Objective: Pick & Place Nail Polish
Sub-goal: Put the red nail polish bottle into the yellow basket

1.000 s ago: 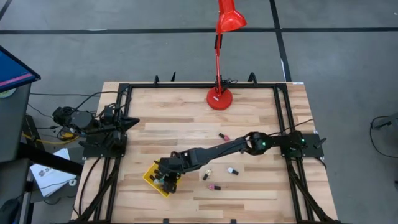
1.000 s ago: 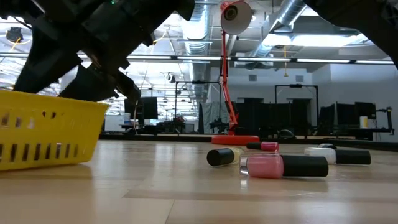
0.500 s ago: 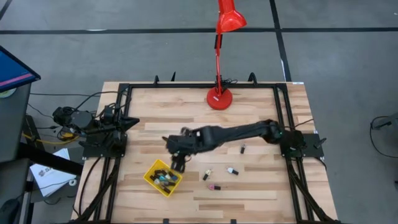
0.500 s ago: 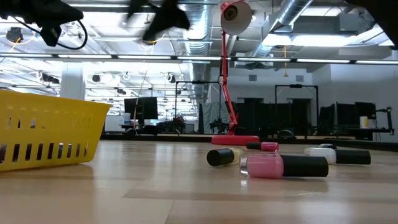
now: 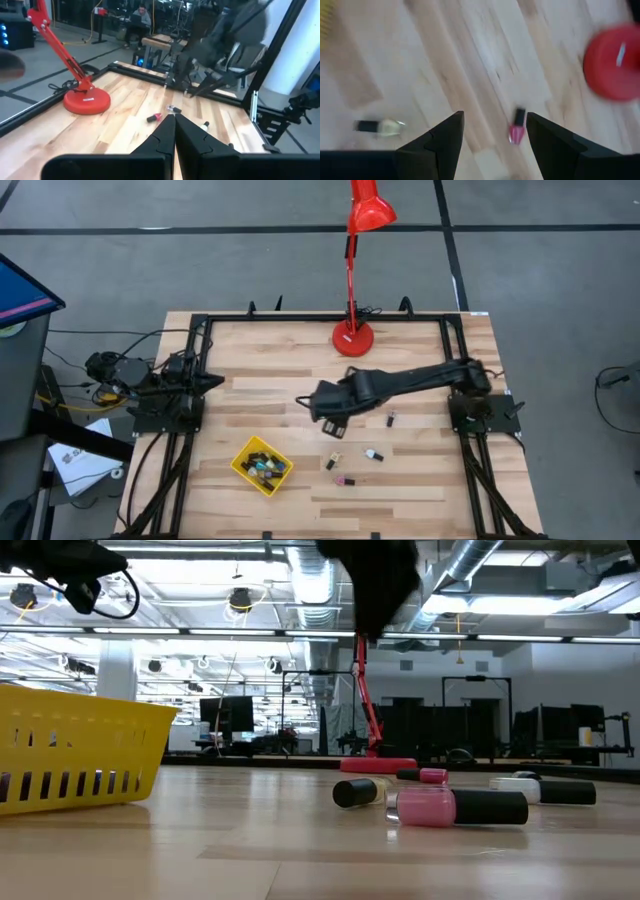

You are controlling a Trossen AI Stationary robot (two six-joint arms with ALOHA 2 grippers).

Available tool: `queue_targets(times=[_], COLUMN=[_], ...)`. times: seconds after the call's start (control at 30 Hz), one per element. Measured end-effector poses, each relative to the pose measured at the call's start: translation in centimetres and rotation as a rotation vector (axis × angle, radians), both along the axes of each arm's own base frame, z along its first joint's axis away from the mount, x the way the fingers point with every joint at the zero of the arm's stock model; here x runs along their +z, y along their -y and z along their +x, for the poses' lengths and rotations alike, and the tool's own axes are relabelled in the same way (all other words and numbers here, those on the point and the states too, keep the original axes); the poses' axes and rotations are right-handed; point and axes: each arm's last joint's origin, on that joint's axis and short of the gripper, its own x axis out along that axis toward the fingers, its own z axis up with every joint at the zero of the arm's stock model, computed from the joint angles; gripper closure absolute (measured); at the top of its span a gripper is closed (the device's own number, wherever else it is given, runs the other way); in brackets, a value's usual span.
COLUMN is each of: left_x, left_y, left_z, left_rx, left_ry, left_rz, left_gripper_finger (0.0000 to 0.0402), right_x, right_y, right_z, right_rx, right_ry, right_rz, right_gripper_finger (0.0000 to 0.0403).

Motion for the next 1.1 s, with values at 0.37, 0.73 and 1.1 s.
queue_targets(times=[0.37,0.73,1.1], left_x=[-1.5,-7.2,-7.6], left_y=[0.8,2.2,3.3], left_z=[1.6,4.4,4.5], left_rx=[0.002,-0.026,-0.409], left_ry=[0.07,0.182,0.234], left_rz=[0.073,0.002,-0.147], left_gripper_finger=[0.0399,0.0399,0.0399], right_x=[-5.4,-6.3,-6.4], right_y=[1.9,4.3,4.8], right_z=[-5.9,-6.6,-6.2], right_rx=[-0.129,-0.158,-0.141], right_ry=[0.03,0.019,0.039], right_rz=[0.107,0.153,0.198], right_gripper_finger=[0.0195,0.0195,0.0195])
